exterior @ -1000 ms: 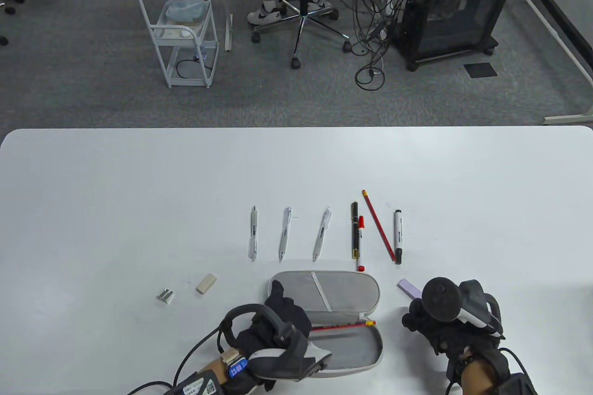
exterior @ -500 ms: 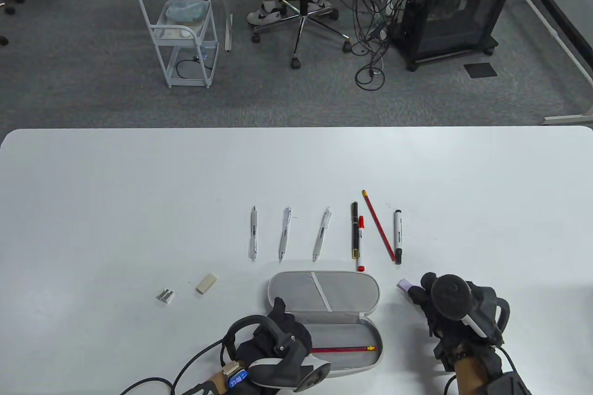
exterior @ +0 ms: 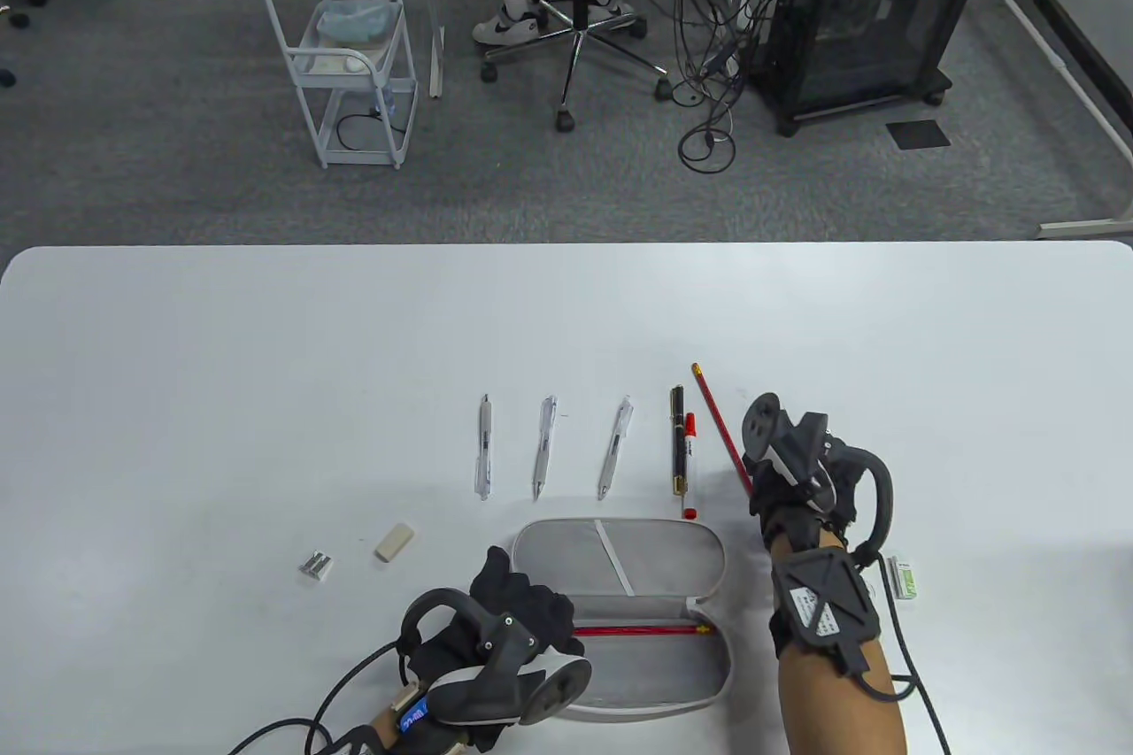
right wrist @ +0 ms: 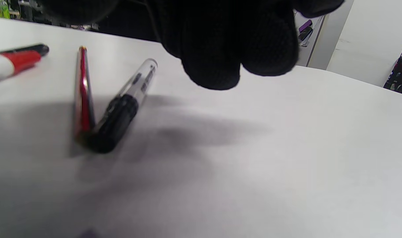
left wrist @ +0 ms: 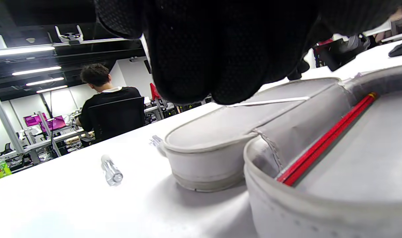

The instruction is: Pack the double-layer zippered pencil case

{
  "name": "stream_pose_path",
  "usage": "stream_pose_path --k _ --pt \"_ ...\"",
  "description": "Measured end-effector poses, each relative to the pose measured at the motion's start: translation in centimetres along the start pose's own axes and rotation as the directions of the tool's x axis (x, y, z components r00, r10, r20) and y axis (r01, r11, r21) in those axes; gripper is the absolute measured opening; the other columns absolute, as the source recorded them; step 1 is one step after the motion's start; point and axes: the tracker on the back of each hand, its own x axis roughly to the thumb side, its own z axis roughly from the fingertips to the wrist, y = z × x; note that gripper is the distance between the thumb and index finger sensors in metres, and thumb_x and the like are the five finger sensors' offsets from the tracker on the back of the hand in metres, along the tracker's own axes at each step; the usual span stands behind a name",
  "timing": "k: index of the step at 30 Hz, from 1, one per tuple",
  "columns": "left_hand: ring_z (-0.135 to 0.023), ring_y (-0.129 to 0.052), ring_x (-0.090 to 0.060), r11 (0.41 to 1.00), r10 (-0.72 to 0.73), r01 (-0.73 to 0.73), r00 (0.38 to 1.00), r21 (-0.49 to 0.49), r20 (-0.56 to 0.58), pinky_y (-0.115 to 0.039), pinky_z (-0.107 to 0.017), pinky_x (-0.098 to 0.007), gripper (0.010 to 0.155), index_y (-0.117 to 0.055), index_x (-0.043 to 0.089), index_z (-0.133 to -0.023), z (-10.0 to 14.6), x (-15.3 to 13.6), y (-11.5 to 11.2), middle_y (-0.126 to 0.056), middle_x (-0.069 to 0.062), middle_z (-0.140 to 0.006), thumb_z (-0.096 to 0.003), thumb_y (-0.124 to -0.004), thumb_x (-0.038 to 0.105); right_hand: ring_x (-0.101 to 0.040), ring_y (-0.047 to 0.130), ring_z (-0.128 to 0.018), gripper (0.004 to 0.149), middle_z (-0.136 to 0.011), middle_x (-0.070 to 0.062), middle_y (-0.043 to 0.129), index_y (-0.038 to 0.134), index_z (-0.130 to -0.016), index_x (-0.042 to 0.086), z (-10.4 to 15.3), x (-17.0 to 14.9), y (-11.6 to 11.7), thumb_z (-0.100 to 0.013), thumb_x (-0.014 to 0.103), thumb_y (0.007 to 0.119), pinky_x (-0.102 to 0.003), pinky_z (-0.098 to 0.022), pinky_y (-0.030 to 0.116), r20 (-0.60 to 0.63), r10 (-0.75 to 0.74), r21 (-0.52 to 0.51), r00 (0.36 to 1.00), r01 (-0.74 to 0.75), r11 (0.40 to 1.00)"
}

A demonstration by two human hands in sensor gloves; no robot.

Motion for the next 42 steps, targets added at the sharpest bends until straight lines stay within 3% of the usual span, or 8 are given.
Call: stream_pose_path --k 4,9,19,21,24,30,36,42 --pt "-0.064 -0.102 -0.025 0.998 0.050 -0.049 0.999 0.043 -0.016 -0.069 -0.067 -0.052 0.053 -0.088 0.027 -0.078 0.6 -1.1 0.5 -0.101 0.004 -0.072 -0.0442 -0.064 0.060 -0.036 0.090 -0.071 0.069 -0.074 -0.007 0.099 0.081 -0.090 0.012 -1.5 0.6 1.3 -0.039 0.059 0.073 -0.055 -0.066 0.058 -0.053 -0.025 0.028 0.998 0.027 0.999" --pt "-0.064 -0.102 -0.025 0.997 0.067 -0.066 0.998 0.043 -0.021 -0.068 -0.067 -0.052 0.054 -0.088 0.027 -0.079 0.7 -1.7 0.5 -0.101 0.003 -0.073 -0.0440 -0.064 0.061 -0.034 0.091 -0.070 0.065 -0.069 -0.002 0.099 0.083 -0.087 0.014 -2.6 0.2 2.2 -0.039 0.057 0.078 -0.055 -0.066 0.059 -0.056 0.126 0.062 0.990 -0.123 0.991" --pt "-0.066 -0.102 -0.026 0.997 0.076 -0.075 0.997 0.020 -0.034 -0.068 -0.068 -0.053 0.054 -0.087 0.028 -0.080 0.5 -2.0 0.3 -0.101 0.003 -0.074 -0.0441 -0.063 0.061 -0.035 0.089 -0.067 0.056 -0.067 -0.006 0.095 0.081 -0.086 0.011 -2.2 -0.6 2.1 -0.042 0.045 0.082 -0.056 -0.066 0.056 -0.046 0.010 0.067 0.999 -0.007 0.998" --pt "-0.066 -0.102 -0.026 0.997 0.070 -0.069 0.996 0.020 -0.057 -0.068 -0.068 -0.053 0.055 -0.087 0.028 -0.080 0.5 -2.7 0.1 -0.101 0.003 -0.074 -0.0441 -0.063 0.061 -0.034 0.089 -0.066 0.056 -0.066 -0.005 0.095 0.082 -0.085 0.011 -0.8 -0.6 0.8 -0.041 0.045 0.081 -0.056 -0.065 0.057 0.038 -0.006 -0.079 0.999 0.009 0.997" --pt "-0.066 -0.101 -0.026 0.997 0.073 -0.075 0.991 -0.008 -0.111 -0.067 -0.068 -0.053 0.055 -0.087 0.028 -0.080 0.5 -4.1 -0.6 -0.100 0.003 -0.075 -0.0441 -0.063 0.061 -0.033 0.089 -0.068 0.056 -0.068 -0.004 0.094 0.080 -0.086 0.013 2.4 0.0 -1.9 -0.041 0.045 0.080 -0.056 -0.066 0.056 0.259 -0.006 -0.184 0.966 0.056 0.981" --pt "-0.067 -0.101 -0.026 0.994 0.029 -0.050 0.977 -0.093 -0.214 -0.067 -0.068 -0.053 0.055 -0.087 0.027 -0.081 0.7 -6.8 -2.2 -0.100 0.002 -0.076 -0.0444 -0.063 0.061 -0.032 0.089 -0.070 0.055 -0.069 -0.003 0.094 0.080 -0.087 0.014 13.5 2.4 -5.1 -0.040 0.045 0.080 -0.056 -0.067 0.056 0.664 0.039 -0.294 0.747 0.212 0.932" --pt "-0.067 -0.101 -0.027 0.987 0.068 -0.108 0.948 -0.116 -0.310 -0.067 -0.068 -0.053 0.055 -0.087 0.027 -0.081 0.8 -9.0 -3.1 -0.100 0.002 -0.076 -0.0447 -0.063 0.061 -0.031 0.090 -0.070 0.055 -0.069 -0.002 0.096 0.082 -0.086 0.017 23.1 4.5 -1.6 -0.039 0.046 0.081 -0.056 -0.067 0.056 0.803 0.280 -0.377 0.526 0.085 0.922" --pt "-0.067 -0.101 -0.027 0.983 0.089 -0.141 0.925 -0.115 -0.371 -0.067 -0.068 -0.053 0.056 -0.086 0.027 -0.081 0.9 -10.3 -3.9 -0.100 0.002 -0.076 -0.0446 -0.063 0.061 -0.030 0.091 -0.070 0.056 -0.070 -0.001 0.096 0.082 -0.086 0.018 23.7 4.6 1.9 -0.037 0.046 0.081 -0.053 -0.067 0.058 0.804 0.373 -0.402 0.462 -0.038 0.915"
